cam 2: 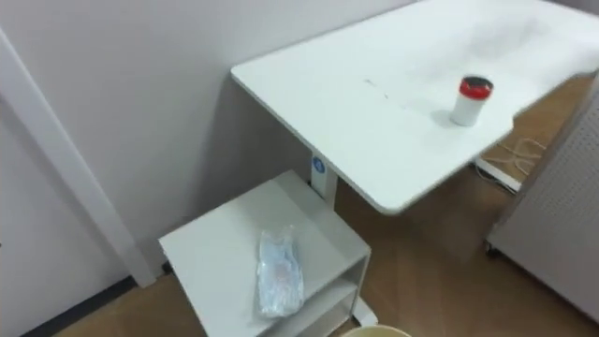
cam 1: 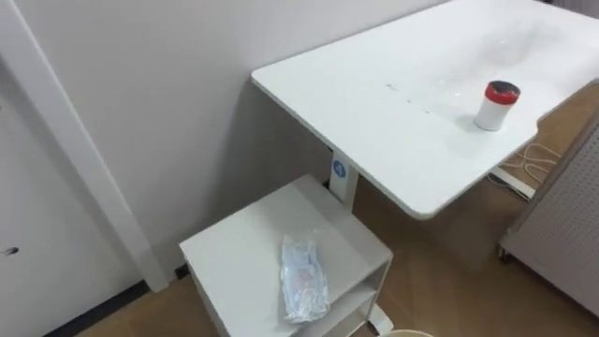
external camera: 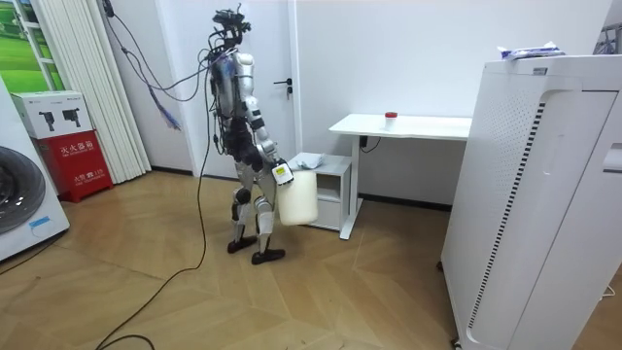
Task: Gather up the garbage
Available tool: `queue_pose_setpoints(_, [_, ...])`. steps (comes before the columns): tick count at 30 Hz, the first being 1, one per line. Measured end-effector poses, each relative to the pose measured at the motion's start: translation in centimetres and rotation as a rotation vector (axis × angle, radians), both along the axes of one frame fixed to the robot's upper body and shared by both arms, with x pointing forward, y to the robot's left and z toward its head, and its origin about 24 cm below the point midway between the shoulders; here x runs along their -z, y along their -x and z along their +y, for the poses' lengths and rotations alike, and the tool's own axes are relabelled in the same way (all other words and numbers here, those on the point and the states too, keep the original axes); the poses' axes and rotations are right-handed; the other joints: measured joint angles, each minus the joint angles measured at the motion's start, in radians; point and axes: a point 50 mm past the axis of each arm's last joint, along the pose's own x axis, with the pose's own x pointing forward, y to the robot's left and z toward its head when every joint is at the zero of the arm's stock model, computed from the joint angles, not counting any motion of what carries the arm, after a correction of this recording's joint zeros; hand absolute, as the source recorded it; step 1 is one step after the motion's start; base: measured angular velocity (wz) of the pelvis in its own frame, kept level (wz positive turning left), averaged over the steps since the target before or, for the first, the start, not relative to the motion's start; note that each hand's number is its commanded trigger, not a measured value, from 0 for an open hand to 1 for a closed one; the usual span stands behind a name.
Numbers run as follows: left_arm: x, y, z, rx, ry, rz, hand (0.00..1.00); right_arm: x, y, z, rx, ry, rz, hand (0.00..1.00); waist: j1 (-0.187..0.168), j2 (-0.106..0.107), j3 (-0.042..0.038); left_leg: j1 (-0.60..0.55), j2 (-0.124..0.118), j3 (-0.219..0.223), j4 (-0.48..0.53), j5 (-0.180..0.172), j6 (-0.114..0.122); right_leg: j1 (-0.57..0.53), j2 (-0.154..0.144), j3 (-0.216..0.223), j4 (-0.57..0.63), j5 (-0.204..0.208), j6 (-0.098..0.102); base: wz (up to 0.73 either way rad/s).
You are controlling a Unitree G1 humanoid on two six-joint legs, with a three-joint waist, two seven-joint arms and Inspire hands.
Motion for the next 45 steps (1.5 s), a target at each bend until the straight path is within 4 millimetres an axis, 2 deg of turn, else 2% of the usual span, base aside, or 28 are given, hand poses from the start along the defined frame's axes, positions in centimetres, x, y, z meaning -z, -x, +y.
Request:
queue_pose_setpoints(2, [0.0,0.0,0.0,-0.001,-0.009,-0.002,0.0,0.0,-0.1,0.0,-0.008,0.0,-0.002,1.0,-0.006,0.001,-0.001,0.01,0.006,0.0,-0.011,0.006,-0.011,0.022,0.007,0.001,-0.026,0.001,-0.001,-0.04])
queue_pose_setpoints(4, [-0.1,0.0,0.1,-0.006,-0.025,-0.009,0.0,0.0,0.1,0.0,-0.023,0.003,0.008,1.0,-0.013,0.002,-0.0009,0.022,0.013,-0.001,-0.019,0.007,-0.011,0.035,0.017,0.003,-0.031,0.001,-0.001,0.0])
queue_pose_setpoints(7, [-0.3,-1.2,0.1,0.0,-0.04,-0.052,0.0,0.0,-0.3,0.0,-0.042,0.004,-0.005,1.0,-0.014,-0.003,0.0016,0.029,0.016,-0.003,-0.03,0.009,-0.015,0.036,0.02,0.002,-0.03,-0.003,-0.006,0.0])
queue_pose_setpoints(14, [-2.4,-6.6,0.1,0.063,-0.134,-0.287,0.0,-0.2,-1.5,-0.1,-0.12,0.038,-0.021,1.0,-0.016,-0.001,0.0041,0.036,0.007,-0.001,-0.041,0.009,-0.015,0.044,0.022,-0.001,-0.06,-0.002,-0.006,-0.01])
queue_pose_setpoints(16, [-3.2,-8.4,0.1,0.063,-0.16,-0.36,0.0,-0.3,-1.9,-0.1,-0.13,0.045,-0.034,1.0,-0.025,0.003,0.0072,0.015,0.0,0.004,-0.01,0.009,-0.015,0.043,0.011,0.004,-0.063,-0.001,-0.005,0.17])
queue_pose_setpoints(17, [-3.8,-9.6,0.0,0.063,-0.18,-0.409,0.0,-0.4,-2.4,0.0,-0.143,0.05,-0.043,1.0,-0.041,-0.002,0.012,-0.039,-0.007,0.011,0.081,0.008,-0.016,0.044,-0.016,0.034,-0.066,0.001,-0.002,0.45])
queue_pose_setpoints(18, [-4.6,-11.3,-0.2,0.069,-0.192,-0.467,0.0,-0.5,-2.7,0.0,-0.146,0.057,-0.051,1.0,-0.049,-0.018,0.0279,-0.134,-0.01,0.013,0.205,0.0,-0.049,0.042,-0.038,0.115,-0.074,0.006,0.007,0.53])
queue_pose_setpoints(19, [-5.0,-12.3,-0.6,0.076,-0.192,-0.505,0.0,-0.5,-2.6,-0.1,-0.142,0.062,-0.049,1.0,-0.051,-0.012,0.0253,-0.168,-0.006,-0.005,0.172,-0.001,-0.051,0.036,-0.041,0.139,-0.076,0.012,0.016,0.78])
queue_pose_setpoints(20, [-6.7,-15.3,-1.3,0.112,-0.199,-0.616,0.0,-0.6,-2.8,-0.4,-0.126,0.072,-0.056,1.0,-0.056,0.013,0.0172,-0.257,0.026,-0.024,0.083,0.05,-0.034,-0.017,-0.042,0.151,-0.049,-0.004,0.041,0.52])
queue_pose_setpoints(21, [-8.1,-17.2,-1.8,0.127,-0.216,-0.708,0.0,-0.6,-3.2,-0.4,-0.123,0.072,-0.049,1.0,-0.031,-0.005,0.0247,-0.286,0.026,0.043,0.104,0.072,-0.01,-0.071,-0.056,0.142,-0.001,-0.039,0.073,0.26])
queue_pose_setpoints(23, [-8.9,-18.0,-1.8,0.12,-0.254,-0.749,0.0,-0.9,-4.6,-0.1,-0.15,0.072,-0.071,1.0,-0.01,-0.005,0.0259,-0.289,0.029,0.08,0.112,0.073,-0.007,-0.099,-0.063,0.098,0.012,-0.033,0.065,-0.49])
queue_pose_setpoints(24, [-9.1,-18.3,-1.8,0.117,-0.264,-0.762,0.0,-1.0,-5.3,0.1,-0.179,0.074,-0.083,1.0,-0.012,0.003,0.0267,-0.288,0.028,0.082,0.117,0.072,-0.006,-0.095,-0.064,0.081,0.008,-0.025,0.062,-0.47])
queue_pose_setpoints(25, [-9.3,-18.6,-1.9,0.117,-0.267,-0.774,0.0,-1.1,-5.6,0.2,-0.19,0.074,-0.09,1.0,-0.016,0.007,0.029,-0.289,0.028,0.08,0.119,0.071,-0.005,-0.096,-0.063,0.077,0.008,-0.024,0.063,-0.15])
queue_pose_setpoints(27, [-10.5,-20.3,-2.3,0.113,-0.275,-0.828,0.0,-1.4,-7.2,0.7,-0.25,0.076,-0.107,1.0,-0.042,0.028,0.0407,-0.319,0.034,0.073,0.131,0.068,-0.001,-0.127,-0.058,0.07,0.034,-0.024,0.062,0.0])
queue_pose_setpoints(32, [-12.3,-23.0,-2.9,0.126,-0.277,-0.89,0.0,-2.1,-9.2,1.2,-0.276,0.075,-0.163,1.0,-0.071,0.049,0.0525,-0.405,0.049,0.072,0.189,0.065,-0.001,-0.242,-0.059,0.052,0.13,-0.025,0.046,-0.19])
queue_pose_setpoints(36, [-13.0,-24.0,-3.1,0.151,-0.293,-0.908,0.0,-2.8,-10.8,1.4,-0.273,0.083,-0.21,1.0,-0.111,0.044,0.0636,-0.48,0.056,0.073,0.242,0.063,0.0,-0.34,-0.065,0.054,0.217,-0.036,0.03,-0.1])
queue_pose_setpoints(41, [-13.1,-24.2,-3.1,0.182,-0.306,-0.91,0.0,-3.7,-12.6,1.7,-0.281,0.104,-0.28,1.0,-0.144,0.037,0.0698,-0.578,0.078,0.085,0.315,0.056,-0.001,-0.452,-0.067,0.055,0.294,-0.052,0.014,-0.09])
queue_pose_setpoints(45, [-13.2,-24.2,-2.9,0.166,-0.327,-0.91,0.0,-4.0,-13.2,2.0,-0.283,0.11,-0.314,1.0,-0.159,0.041,0.0742,-0.622,0.101,0.086,0.362,0.045,-0.011,-0.493,-0.052,0.056,0.325,-0.059,0.001,-0.1])
